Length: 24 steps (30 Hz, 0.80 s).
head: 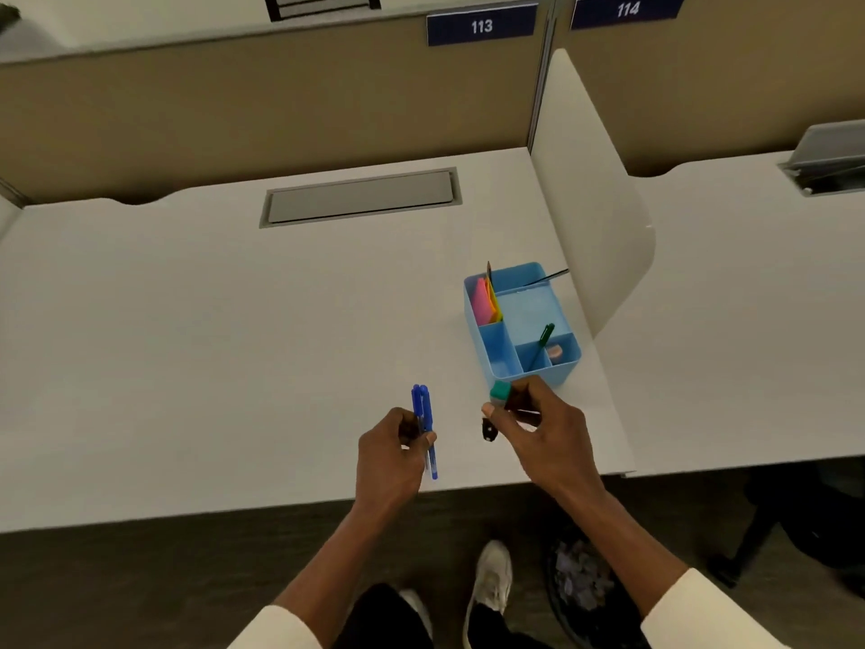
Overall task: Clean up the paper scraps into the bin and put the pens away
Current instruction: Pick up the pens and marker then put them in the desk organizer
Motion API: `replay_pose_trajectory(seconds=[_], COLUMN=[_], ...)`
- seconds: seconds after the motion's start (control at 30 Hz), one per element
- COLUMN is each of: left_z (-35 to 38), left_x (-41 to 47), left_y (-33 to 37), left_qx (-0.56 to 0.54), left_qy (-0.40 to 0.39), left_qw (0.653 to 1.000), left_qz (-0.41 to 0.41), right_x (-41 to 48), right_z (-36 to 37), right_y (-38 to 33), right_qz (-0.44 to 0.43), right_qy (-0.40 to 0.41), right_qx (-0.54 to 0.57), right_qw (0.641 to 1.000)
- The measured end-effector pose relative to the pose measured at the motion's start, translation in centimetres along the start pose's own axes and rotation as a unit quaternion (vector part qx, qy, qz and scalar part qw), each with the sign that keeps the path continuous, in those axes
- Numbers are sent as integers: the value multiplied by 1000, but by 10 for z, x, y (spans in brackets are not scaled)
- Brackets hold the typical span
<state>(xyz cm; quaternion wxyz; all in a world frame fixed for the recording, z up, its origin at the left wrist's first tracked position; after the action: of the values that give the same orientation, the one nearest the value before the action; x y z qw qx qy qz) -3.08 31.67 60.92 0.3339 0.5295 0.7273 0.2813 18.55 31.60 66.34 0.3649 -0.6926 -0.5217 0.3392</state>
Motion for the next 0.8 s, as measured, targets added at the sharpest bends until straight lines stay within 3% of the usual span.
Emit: replay_pose_trajectory(seconds=[0.23,0.57,0.8], left_z=[2,-14,-22], left_x=[41,96,120], left_y=[14,4,1], left_qx=[-15,-36,-27], left_qy=[-19,-66,-106], left_qw=[1000,997,993], left_qz=[12,26,38], right_x=[57,91,96], right_z=[-3,7,11], right_y=[-7,-10,-11], right_qz=[-104,-136,-153], right_qy=[71,69,52], right_qx=[-32,-96,-200], right_qw=[992,984,966])
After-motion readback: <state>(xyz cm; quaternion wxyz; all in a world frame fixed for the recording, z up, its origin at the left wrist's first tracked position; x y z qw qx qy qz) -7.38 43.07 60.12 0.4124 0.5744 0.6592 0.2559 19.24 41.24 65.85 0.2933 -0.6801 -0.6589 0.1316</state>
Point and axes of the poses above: each hand's wrist, its own x-axis towards the middle knuckle, its own z-axis out of the palm, y = z × x, the point moved 1 cm from there along x, towards the middle knuckle, and after that the axes turned 5 degrees about y, right-handed, at the moved point
